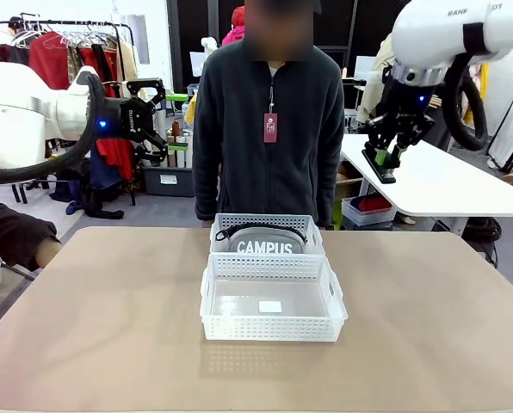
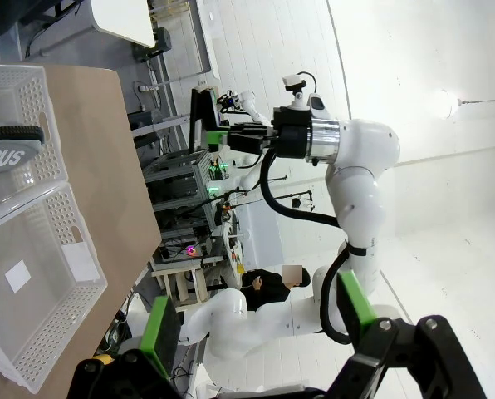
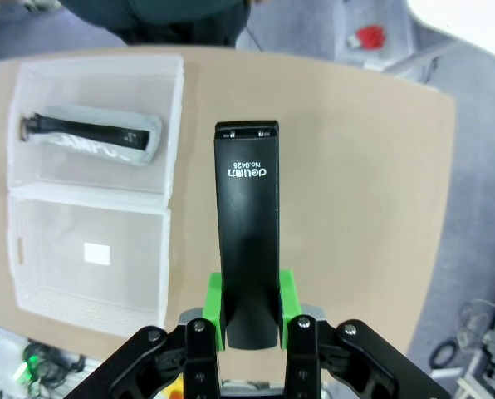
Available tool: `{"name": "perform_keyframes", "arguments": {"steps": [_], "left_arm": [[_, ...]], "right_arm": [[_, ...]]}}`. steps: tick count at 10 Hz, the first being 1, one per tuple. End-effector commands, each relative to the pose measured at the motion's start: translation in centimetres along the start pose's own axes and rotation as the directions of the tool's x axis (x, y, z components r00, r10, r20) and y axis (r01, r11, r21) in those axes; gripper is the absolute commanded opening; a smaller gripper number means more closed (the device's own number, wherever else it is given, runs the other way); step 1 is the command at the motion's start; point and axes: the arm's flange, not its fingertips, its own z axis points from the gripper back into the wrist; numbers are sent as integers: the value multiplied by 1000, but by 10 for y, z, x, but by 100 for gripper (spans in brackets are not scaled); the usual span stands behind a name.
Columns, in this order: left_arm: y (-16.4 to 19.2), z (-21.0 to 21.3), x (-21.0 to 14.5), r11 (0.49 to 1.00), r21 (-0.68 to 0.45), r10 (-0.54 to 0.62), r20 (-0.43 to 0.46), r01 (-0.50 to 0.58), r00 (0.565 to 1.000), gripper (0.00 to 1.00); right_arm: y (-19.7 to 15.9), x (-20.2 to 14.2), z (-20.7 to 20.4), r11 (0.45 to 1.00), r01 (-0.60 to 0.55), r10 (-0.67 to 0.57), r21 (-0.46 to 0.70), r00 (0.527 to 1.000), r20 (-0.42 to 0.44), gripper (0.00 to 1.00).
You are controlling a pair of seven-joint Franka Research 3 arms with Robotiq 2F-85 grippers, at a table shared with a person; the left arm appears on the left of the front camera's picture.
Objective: Distribute items into two baskets.
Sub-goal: Pick up the Stapler that the person points to.
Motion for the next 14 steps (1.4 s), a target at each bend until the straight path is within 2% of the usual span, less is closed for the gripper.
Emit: {"name": "perform_keyframes", "arguments": {"steps": [1, 6, 10, 11, 14], "left_arm": [[-2, 0, -2, 1000, -18, 2, 8, -2, 1000, 100], [-2, 0, -2, 1000, -18, 2, 8, -2, 1000, 100], [-2, 0, -2, 1000, -18, 2, 8, -2, 1000, 100], [-2, 0, -2, 1000, -18, 2, 8, -2, 1000, 100], [-2, 0, -2, 1000, -18, 2, 8, -2, 1000, 100]], "right_arm": [[0, 18, 19, 999, 48, -48, 9, 999, -25, 0], [-10, 38, 41, 992, 95, -93, 86, 995, -24, 0], [-16, 41, 41, 989, 116, -116, 90, 993, -6, 0], [-15, 38, 36, 995, 69, -69, 72, 998, -9, 0], [-15, 38, 36, 995, 69, -69, 72, 998, -9, 0]]}}
